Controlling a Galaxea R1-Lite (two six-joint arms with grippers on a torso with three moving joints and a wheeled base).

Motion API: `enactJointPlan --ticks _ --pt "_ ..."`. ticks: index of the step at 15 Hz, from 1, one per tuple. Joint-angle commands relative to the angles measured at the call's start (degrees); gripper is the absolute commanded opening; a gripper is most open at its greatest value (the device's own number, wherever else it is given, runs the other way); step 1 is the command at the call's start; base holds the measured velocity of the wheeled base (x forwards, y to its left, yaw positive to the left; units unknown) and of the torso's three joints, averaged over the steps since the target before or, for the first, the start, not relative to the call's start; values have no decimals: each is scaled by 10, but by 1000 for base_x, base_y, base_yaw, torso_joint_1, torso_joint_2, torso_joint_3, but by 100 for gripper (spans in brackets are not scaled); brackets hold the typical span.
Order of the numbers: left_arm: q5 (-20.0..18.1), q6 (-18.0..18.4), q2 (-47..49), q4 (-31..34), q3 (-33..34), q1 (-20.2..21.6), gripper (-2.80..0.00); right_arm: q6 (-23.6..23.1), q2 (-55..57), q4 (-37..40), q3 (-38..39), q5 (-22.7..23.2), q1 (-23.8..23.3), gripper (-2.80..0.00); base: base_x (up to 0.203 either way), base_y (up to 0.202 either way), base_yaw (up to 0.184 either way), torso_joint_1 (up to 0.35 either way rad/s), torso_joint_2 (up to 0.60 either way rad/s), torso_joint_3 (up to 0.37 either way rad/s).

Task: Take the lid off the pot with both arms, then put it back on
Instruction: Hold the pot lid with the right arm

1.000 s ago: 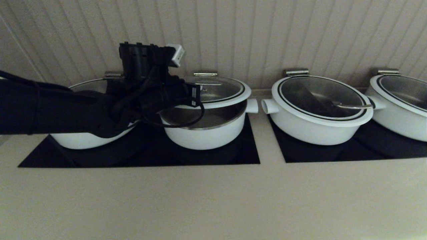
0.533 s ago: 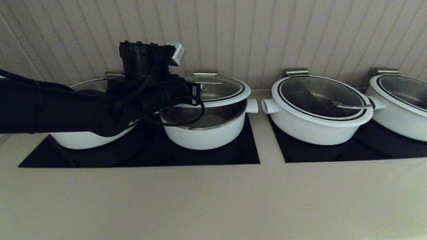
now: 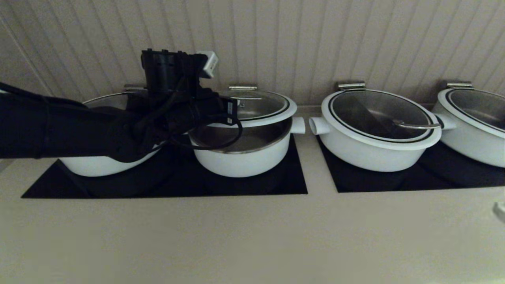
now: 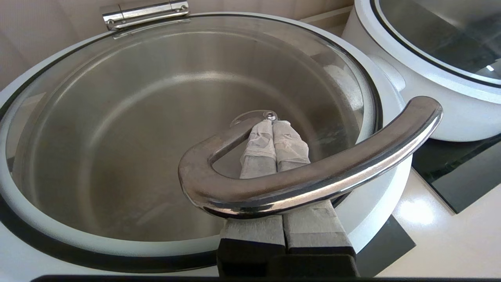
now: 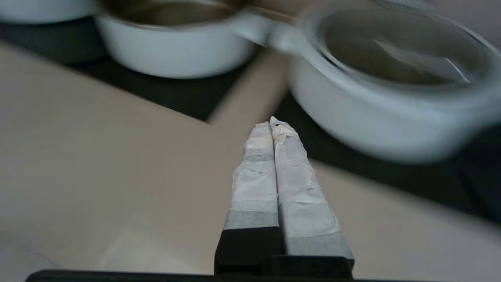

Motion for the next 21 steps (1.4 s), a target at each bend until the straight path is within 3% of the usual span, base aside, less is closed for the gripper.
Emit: enactJointPlan --ticks 1,4,7,11,13,16,21 --pt "0 0 0 -2 1 -1 -280 -44 186 -55 -40 83 9 -280 0 0 0 0 0 0" --pt "0 -1 2 -3 1 0 -280 -104 310 -82 -110 143 37 -280 0 0 0 0 0 0" --pt "0 -1 1 -2 1 4 -280 -116 419 -125 -166 163 105 -280 0 0 0 0 0 0" --pt "1 -1 1 -2 1 5 -280 -77 573 -307 -221 168 192 -280 0 0 0 0 0 0" --pt "1 -1 0 -2 1 5 -280 -62 632 -359 -258 168 221 -280 0 0 0 0 0 0" --pt "6 -1 0 -2 1 5 -280 -57 698 -413 -306 166 244 -280 0 0 0 0 0 0" --pt "12 -1 -1 -2 1 5 -280 -56 746 -440 -346 151 249 -280 0 0 0 0 0 0"
